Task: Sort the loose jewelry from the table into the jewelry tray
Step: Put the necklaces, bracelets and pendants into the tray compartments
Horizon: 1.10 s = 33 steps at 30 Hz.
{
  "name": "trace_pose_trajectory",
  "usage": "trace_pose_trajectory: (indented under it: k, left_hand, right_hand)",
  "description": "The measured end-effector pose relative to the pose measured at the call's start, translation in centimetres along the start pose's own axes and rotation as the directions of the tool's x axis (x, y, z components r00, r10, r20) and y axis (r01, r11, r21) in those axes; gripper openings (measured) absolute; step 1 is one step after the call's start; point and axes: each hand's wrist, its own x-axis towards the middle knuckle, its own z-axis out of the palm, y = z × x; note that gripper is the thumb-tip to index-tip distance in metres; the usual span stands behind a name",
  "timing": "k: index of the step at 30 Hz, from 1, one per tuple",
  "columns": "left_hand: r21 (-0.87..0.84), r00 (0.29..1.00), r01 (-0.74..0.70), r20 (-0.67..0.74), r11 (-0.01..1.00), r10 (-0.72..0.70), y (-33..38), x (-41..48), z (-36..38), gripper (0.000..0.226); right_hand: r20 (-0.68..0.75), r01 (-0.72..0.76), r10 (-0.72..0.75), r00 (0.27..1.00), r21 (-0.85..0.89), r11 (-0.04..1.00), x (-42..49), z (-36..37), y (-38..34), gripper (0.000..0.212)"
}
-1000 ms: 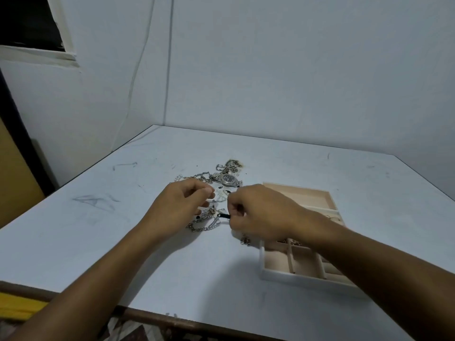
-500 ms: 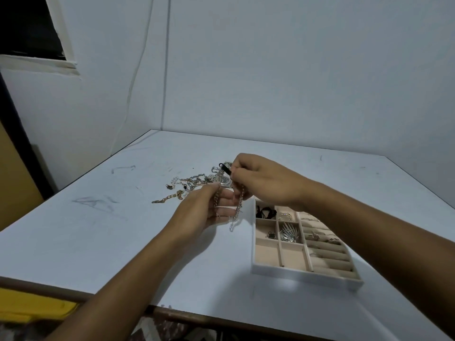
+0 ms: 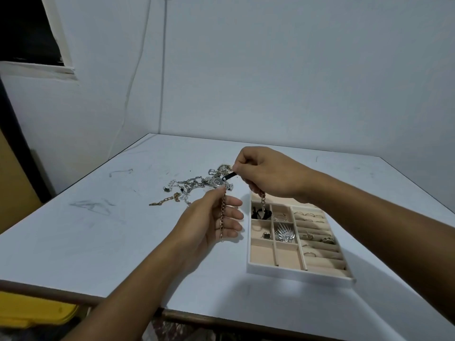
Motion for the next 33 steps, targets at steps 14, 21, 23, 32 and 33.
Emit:
trace_pose_trajectory:
  k: [14,21,23,32,33]
  left_hand:
    - [-0.387,0.999,0.026,-0.019,0.922,-0.036,1.5,1.4,-1.9,0.021]
    - [-0.409,0.999,0.043,0.001,0.912,-0.047,1.6,2.3,-2.5,0.029]
    - [-0.442,0.999,0.040,-0.002,0.896,-0.045,1.7,2.5,-2.5,0.031]
    - [-0.509,0.999,-0.023,-0.045,0.861,0.000,2.1,3.3,-1.8,0.030]
    - [-0.494,0.999,-0.025,-0.048,0.869,0.002,2.1,3.3,-1.6,0.030]
  right_hand:
    - [0.045,-0.110,0.106,0.993,0.104,0.988,-1.4,-0.8,0.5,0.018]
    - [0.136,-0.150,0.139,0.981,0.073,0.986,-2.4,-1.7,0.4,0.009]
    - [0.189,-0.174,0.161,0.969,0.053,0.983,-2.7,-2.0,0.5,0.007]
    - [0.303,-0.161,0.174,0.937,-0.068,0.985,-3.9,-3.0,0.7,0.011]
    - [0.301,-0.147,0.164,0.940,-0.076,0.986,-3.9,-3.2,0.6,0.012]
